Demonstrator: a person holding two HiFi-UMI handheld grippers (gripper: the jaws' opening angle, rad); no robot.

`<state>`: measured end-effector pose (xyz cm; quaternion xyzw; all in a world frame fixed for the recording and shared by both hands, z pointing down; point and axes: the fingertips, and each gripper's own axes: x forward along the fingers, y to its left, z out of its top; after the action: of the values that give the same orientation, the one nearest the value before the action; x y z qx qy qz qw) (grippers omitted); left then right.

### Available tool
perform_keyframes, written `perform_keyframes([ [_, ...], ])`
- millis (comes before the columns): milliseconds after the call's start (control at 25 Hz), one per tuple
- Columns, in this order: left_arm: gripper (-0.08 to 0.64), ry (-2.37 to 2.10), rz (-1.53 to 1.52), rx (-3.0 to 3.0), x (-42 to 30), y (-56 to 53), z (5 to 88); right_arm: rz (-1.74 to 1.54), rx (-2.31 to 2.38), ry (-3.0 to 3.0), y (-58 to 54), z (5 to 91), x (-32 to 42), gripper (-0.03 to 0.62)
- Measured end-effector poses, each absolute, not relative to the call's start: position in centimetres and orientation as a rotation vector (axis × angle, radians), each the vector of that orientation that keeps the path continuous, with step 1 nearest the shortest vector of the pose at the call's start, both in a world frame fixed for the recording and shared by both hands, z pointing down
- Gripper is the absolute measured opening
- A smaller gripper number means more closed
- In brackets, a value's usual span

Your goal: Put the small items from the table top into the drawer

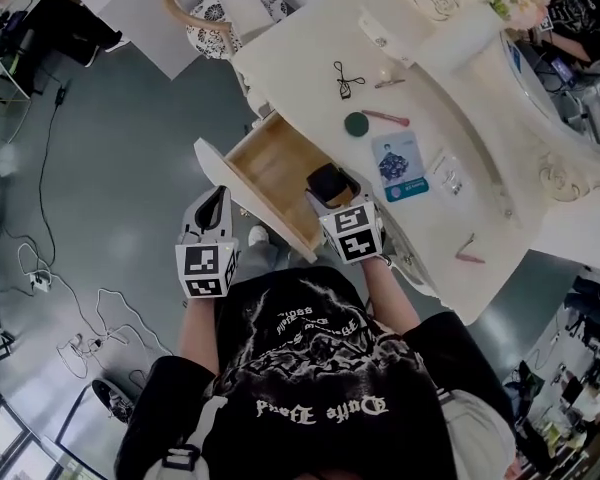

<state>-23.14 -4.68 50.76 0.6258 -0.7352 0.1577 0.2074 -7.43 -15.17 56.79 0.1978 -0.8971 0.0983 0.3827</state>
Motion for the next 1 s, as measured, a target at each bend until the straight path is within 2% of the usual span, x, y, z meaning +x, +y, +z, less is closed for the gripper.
perform_keyframes([
  [1000,0.015,-2.084,0.45,1.655,-23.5,-3.3,52.1,0.212,0.259,-2.264,-13.4,62.3,-12.5,0.334],
])
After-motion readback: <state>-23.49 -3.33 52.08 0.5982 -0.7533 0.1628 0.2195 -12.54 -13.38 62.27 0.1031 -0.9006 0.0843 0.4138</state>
